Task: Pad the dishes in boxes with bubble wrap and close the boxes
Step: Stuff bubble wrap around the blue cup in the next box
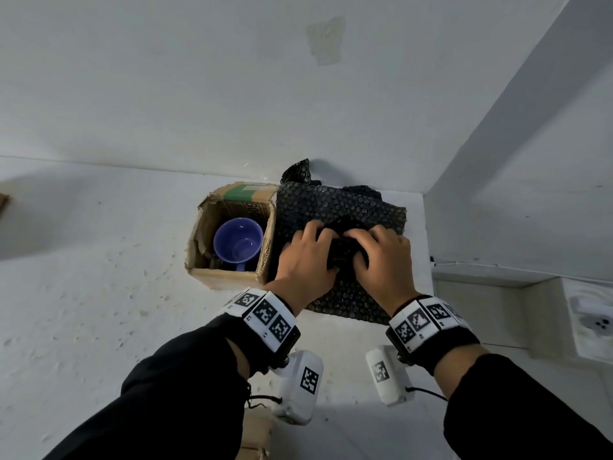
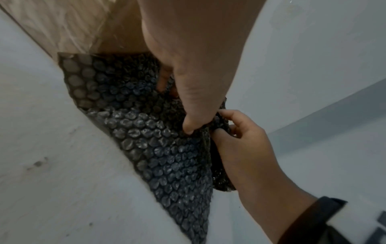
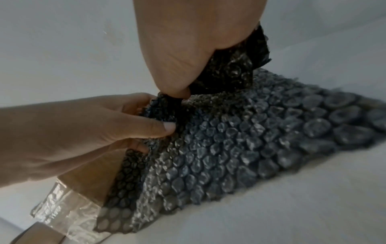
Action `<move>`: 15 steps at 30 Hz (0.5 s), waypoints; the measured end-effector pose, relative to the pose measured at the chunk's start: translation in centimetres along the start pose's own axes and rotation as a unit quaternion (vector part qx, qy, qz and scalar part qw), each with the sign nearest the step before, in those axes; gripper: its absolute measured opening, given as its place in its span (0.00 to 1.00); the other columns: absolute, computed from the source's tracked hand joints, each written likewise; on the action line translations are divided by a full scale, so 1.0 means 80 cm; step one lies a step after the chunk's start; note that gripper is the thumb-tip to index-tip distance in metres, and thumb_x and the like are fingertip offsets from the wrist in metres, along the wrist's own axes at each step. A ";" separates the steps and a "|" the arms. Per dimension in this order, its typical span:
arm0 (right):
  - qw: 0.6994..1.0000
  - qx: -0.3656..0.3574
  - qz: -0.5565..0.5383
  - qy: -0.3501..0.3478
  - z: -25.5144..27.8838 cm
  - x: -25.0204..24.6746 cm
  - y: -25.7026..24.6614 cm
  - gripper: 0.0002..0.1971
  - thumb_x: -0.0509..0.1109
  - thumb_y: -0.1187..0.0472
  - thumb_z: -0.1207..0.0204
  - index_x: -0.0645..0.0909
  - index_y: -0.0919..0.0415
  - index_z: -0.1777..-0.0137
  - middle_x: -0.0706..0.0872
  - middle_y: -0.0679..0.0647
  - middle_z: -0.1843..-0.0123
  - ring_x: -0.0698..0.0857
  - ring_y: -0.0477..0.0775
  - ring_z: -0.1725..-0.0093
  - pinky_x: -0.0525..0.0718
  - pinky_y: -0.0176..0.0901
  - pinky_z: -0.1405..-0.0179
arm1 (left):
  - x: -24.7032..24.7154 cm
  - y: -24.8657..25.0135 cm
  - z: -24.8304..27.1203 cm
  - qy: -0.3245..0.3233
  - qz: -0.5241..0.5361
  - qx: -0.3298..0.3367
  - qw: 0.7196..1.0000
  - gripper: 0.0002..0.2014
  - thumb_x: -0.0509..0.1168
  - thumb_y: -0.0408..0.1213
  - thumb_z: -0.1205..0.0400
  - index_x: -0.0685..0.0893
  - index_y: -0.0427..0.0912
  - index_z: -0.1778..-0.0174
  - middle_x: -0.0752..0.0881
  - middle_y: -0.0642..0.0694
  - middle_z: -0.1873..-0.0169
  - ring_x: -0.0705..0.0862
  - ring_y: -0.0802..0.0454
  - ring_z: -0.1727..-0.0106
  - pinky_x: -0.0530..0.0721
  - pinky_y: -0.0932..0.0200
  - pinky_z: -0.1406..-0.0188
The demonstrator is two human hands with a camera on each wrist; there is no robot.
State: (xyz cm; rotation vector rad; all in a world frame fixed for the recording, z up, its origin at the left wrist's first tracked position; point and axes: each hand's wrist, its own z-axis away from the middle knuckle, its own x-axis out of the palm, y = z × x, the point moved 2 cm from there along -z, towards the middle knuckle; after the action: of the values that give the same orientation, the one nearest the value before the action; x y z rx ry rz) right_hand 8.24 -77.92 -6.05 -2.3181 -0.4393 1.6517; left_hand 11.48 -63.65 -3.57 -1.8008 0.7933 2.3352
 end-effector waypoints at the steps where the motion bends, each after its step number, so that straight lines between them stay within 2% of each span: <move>1: 1.000 -0.002 -0.031 -0.002 -0.002 -0.004 -0.002 0.17 0.62 0.63 0.32 0.84 0.55 0.44 0.80 0.54 0.60 0.80 0.58 0.61 0.79 0.51 0.62 | -0.004 0.002 -0.001 0.021 -0.010 0.008 1.000 0.24 0.67 0.42 0.24 0.74 0.46 0.32 0.66 0.47 0.26 0.73 0.42 0.34 0.79 0.46 0.43; 4: 0.993 0.018 -0.115 -0.002 -0.007 -0.017 -0.005 0.18 0.63 0.68 0.32 0.83 0.58 0.43 0.82 0.55 0.54 0.82 0.58 0.56 0.83 0.50 0.63 | -0.022 0.010 -0.002 0.090 0.011 0.043 0.995 0.15 0.65 0.40 0.24 0.81 0.43 0.41 0.77 0.48 0.33 0.77 0.43 0.40 0.79 0.48 0.49; 6: 0.987 0.024 -0.156 0.022 -0.012 -0.033 -0.009 0.19 0.65 0.71 0.32 0.82 0.59 0.41 0.84 0.55 0.49 0.83 0.55 0.50 0.84 0.48 0.55 | -0.039 0.013 0.001 0.133 0.046 0.056 0.988 0.11 0.65 0.38 0.23 0.83 0.43 0.46 0.85 0.48 0.44 0.80 0.43 0.45 0.78 0.51 0.54; 8: 0.979 0.024 -0.196 0.046 -0.022 -0.050 -0.018 0.20 0.66 0.74 0.32 0.80 0.60 0.41 0.84 0.53 0.46 0.82 0.51 0.47 0.81 0.42 0.47 | -0.061 0.012 0.008 0.182 0.083 0.058 0.978 0.09 0.66 0.36 0.24 0.85 0.45 0.49 0.88 0.49 0.52 0.83 0.46 0.49 0.77 0.55 0.57; 10: 0.976 0.025 -0.210 0.057 -0.035 -0.063 -0.033 0.17 0.67 0.74 0.31 0.83 0.60 0.44 0.81 0.53 0.50 0.81 0.49 0.51 0.78 0.35 0.49 | -0.085 0.003 0.016 0.221 0.131 0.036 0.966 0.08 0.67 0.35 0.25 0.86 0.48 0.52 0.88 0.53 0.59 0.84 0.50 0.55 0.74 0.59 0.60; 12: 0.975 0.042 -0.207 0.068 -0.051 -0.069 -0.051 0.15 0.68 0.73 0.31 0.86 0.58 0.48 0.75 0.53 0.53 0.78 0.49 0.58 0.75 0.25 0.56 | -0.105 -0.013 0.023 0.220 0.187 -0.005 0.957 0.08 0.69 0.34 0.25 0.86 0.52 0.54 0.84 0.59 0.67 0.82 0.56 0.61 0.73 0.62 0.61; 14: 0.972 0.061 -0.213 0.080 -0.070 -0.070 -0.073 0.15 0.68 0.73 0.31 0.89 0.55 0.52 0.71 0.53 0.57 0.75 0.49 0.63 0.73 0.26 0.61 | -0.119 -0.037 0.028 0.195 0.264 -0.031 0.944 0.09 0.71 0.34 0.26 0.85 0.56 0.59 0.84 0.61 0.68 0.83 0.59 0.61 0.78 0.63 0.57; 15: 0.970 0.067 -0.218 0.083 -0.078 -0.069 -0.085 0.15 0.68 0.73 0.31 0.89 0.53 0.54 0.71 0.52 0.60 0.74 0.48 0.65 0.74 0.30 0.63 | -0.124 -0.051 0.031 0.184 0.301 -0.041 0.935 0.11 0.71 0.34 0.26 0.85 0.58 0.61 0.86 0.60 0.67 0.85 0.58 0.60 0.81 0.61 0.54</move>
State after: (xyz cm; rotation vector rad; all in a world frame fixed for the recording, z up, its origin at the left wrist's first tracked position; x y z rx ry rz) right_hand 11.83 -74.08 3.33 -2.0525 -0.7170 1.2297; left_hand 13.84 -56.65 4.61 -2.3362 1.5071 2.3945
